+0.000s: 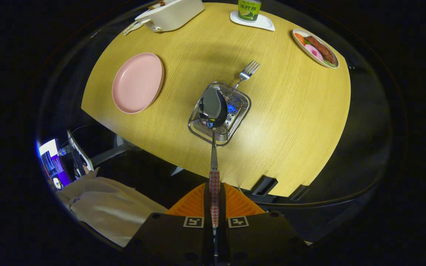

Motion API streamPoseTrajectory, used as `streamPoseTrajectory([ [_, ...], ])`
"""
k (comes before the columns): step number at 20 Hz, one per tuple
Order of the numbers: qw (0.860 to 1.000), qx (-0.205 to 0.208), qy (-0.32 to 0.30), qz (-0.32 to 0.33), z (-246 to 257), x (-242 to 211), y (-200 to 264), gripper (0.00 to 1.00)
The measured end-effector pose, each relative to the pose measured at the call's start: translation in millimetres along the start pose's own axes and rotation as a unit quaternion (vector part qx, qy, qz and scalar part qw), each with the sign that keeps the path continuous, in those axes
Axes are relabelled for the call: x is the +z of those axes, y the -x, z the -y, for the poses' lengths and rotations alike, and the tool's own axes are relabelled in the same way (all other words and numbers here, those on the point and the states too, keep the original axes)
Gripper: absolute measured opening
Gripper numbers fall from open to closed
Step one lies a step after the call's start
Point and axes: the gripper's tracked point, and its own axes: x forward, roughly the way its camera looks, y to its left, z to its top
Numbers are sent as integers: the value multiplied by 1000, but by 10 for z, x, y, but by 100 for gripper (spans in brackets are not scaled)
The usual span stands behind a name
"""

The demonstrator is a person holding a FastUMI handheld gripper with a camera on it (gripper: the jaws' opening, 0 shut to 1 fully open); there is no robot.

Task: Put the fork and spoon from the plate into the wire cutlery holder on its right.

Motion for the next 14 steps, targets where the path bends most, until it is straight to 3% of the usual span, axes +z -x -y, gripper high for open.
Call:
streamPoseTrajectory([
  [8, 994, -5, 21, -104, 124, 208, -232, 9],
  [14, 992, 3, 12, -129, 124, 377, -219, 15],
])
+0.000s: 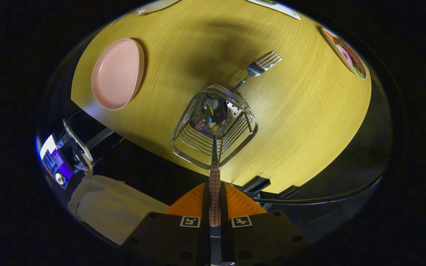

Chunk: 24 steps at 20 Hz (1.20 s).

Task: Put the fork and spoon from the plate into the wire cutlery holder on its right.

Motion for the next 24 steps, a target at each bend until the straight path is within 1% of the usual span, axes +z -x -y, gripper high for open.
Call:
streamPoseTrajectory([
  [2, 1000, 3, -7, 3, -8, 17, 25, 16],
  [3, 1000, 0, -3, 11, 19, 36, 30, 18],
  [4, 1000, -2, 2, 23, 36, 49, 59, 22],
  [5, 999, -3, 5, 38, 43, 61, 72, 39],
  [6, 998, -1, 3, 55, 20, 88, 131, 49],
  [7, 997, 8, -2, 75, -21, 110, 167, 51],
  [9, 993, 17, -11, 118, -66, 147, 322, 82],
  [11, 987, 24, -19, 159, -101, 156, 455, 100],
  [15, 973, 33, -35, 227, -186, 38, 627, 99],
  [17, 967, 34, -32, 251, -238, -42, 707, 99],
  [19, 958, 48, -38, 281, -351, -129, 806, 99],
  [20, 952, 54, -44, 299, -400, -141, 876, 99],
  [22, 939, 51, -54, 337, -453, -196, 1023, 99],
  [24, 918, 54, -70, 387, -545, -172, 1202, 100],
])
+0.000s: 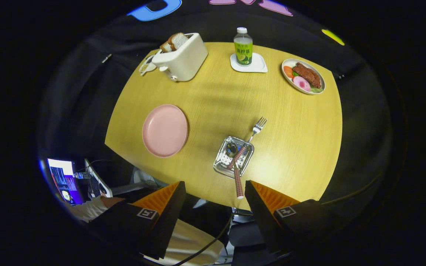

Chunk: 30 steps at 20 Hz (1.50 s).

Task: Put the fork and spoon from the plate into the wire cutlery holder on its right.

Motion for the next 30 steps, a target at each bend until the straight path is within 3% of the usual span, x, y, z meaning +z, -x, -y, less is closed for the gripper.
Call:
streamPoseTrajectory([
  [3, 993, 12, -19, 116, -303, 295, 130, 99],
  [8, 963, 7, -30, 266, -703, 578, 390, 99],
  [15, 900, -18, -28, 434, -1149, 1029, 978, 99],
  [20, 841, -39, -30, 539, -1303, 1180, 1566, 99],
  [24, 783, -73, -57, 615, -1214, 1196, 2013, 99],
  [26, 770, -87, -69, 628, -1189, 1146, 2068, 98],
  [30, 761, -121, -73, 634, -1150, 1066, 2013, 98],
])
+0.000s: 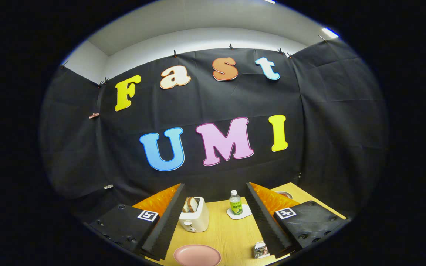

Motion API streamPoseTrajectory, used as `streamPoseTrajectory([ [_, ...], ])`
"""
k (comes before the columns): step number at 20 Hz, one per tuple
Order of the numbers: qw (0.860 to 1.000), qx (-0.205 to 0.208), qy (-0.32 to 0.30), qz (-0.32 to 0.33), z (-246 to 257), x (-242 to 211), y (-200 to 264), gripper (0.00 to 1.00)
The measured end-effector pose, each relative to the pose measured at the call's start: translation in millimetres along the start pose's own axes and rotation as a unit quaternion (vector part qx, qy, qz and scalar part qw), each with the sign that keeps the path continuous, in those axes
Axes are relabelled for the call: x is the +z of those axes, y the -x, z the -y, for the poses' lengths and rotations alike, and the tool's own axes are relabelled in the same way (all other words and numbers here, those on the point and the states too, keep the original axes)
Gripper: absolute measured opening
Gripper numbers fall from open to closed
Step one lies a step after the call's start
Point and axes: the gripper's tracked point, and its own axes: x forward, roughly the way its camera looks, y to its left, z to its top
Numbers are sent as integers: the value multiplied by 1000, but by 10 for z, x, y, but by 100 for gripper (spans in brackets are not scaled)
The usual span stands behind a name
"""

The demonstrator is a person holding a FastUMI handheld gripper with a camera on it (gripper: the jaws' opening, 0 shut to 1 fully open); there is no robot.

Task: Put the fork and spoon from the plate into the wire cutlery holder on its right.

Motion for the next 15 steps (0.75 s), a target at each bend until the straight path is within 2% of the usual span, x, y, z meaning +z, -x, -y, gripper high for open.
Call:
streamPoseTrajectory([
  [4, 999, -11, 35, 9, -9, -111, -1, 99],
  [10, 997, -48, 52, 38, 96, -220, 44, 99],
  [15, 996, -39, 64, 40, 65, -274, 44, 99],
])
